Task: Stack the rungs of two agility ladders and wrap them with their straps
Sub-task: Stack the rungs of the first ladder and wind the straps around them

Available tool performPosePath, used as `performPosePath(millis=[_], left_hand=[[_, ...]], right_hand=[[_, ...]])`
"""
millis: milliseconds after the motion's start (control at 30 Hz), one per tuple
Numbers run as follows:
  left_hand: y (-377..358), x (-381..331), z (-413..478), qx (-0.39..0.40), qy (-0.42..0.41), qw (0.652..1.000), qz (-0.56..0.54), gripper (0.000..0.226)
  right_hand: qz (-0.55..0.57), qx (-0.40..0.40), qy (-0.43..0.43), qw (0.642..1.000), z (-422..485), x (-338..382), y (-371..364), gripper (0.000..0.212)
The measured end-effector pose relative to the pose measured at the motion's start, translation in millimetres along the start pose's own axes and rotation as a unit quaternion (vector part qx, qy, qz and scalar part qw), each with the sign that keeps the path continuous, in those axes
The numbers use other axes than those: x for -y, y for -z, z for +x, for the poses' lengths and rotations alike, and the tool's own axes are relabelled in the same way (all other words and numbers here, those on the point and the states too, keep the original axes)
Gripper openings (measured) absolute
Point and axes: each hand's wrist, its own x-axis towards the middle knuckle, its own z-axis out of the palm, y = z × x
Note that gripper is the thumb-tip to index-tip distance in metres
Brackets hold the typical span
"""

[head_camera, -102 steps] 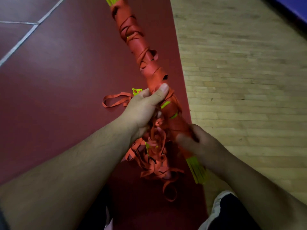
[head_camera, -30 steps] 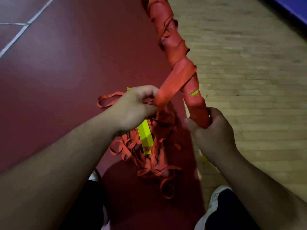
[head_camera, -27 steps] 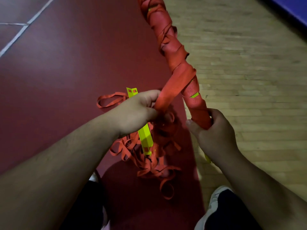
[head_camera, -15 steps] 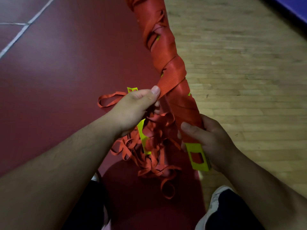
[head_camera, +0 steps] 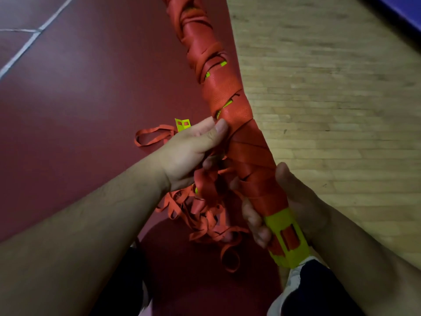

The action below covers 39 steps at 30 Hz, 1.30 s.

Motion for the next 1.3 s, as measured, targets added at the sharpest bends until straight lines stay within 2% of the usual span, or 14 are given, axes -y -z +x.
performPosePath(millis=[100,200,267,367,433,500,533,633,833,933,1000,1100,1233,1300], left_hand=[[-4,0,-2,0.0,-0.026,0.998,-0.052,0.015],[-5,-3,3,-0.078,-0.026,0.994,-0.077,0.024],[-4,-2,6,-0.168,-0.027,0.985,-0.023,0.027],[-3,4,11,-0.256,-0.03,0.966,0.029,0.029],[-3,7,12,-0.264,-0.038,0.962,0.059,0.031],[-2,6,12,-0.238,-0.042,0.967,0.082,0.027],[0,4,10,-0.216,-0.044,0.971,0.089,0.024],[6,-3,7,-0.145,-0.046,0.985,0.081,0.023],[8,-8,1,-0.065,-0.046,0.992,0.096,0.032],[3,-7,3,-0.144,-0.039,0.98,0.135,0.022],[2,-8,3,-0.19,-0.029,0.956,0.222,0.009],[6,-14,1,-0.138,-0.011,0.943,0.304,0.01],[9,-17,-2,-0.066,-0.007,0.945,0.321,0.012],[5,-16,-5,-0.067,0.018,0.964,0.258,0.015]], right_hand=[[-0.029,-0.014,-0.017,0.999,1,2,4,0.079],[-0.135,-0.143,0.029,0.98,7,3,6,0.077],[-0.243,-0.243,0.07,0.937,12,0,4,0.075],[-0.41,-0.322,0.034,0.853,16,-10,-1,0.085],[-0.486,-0.371,0.011,0.791,20,-17,-5,0.071],[-0.506,-0.41,0.025,0.758,22,-20,-6,0.042],[-0.506,-0.425,0.035,0.75,23,-19,-5,0.035],[-0.478,-0.436,0.051,0.761,19,-13,1,0.028],[-0.372,-0.382,0.07,0.843,15,-10,3,0.017],[-0.326,-0.365,0.069,0.869,17,-12,1,0.01],[-0.323,-0.371,0.072,0.867,19,-13,0,0.01],[-0.341,-0.399,0.08,0.847,18,-10,3,0.009],[-0.348,-0.402,0.08,0.843,17,-7,4,0.016],[-0.357,-0.4,0.081,0.84,17,-5,4,0.018]])
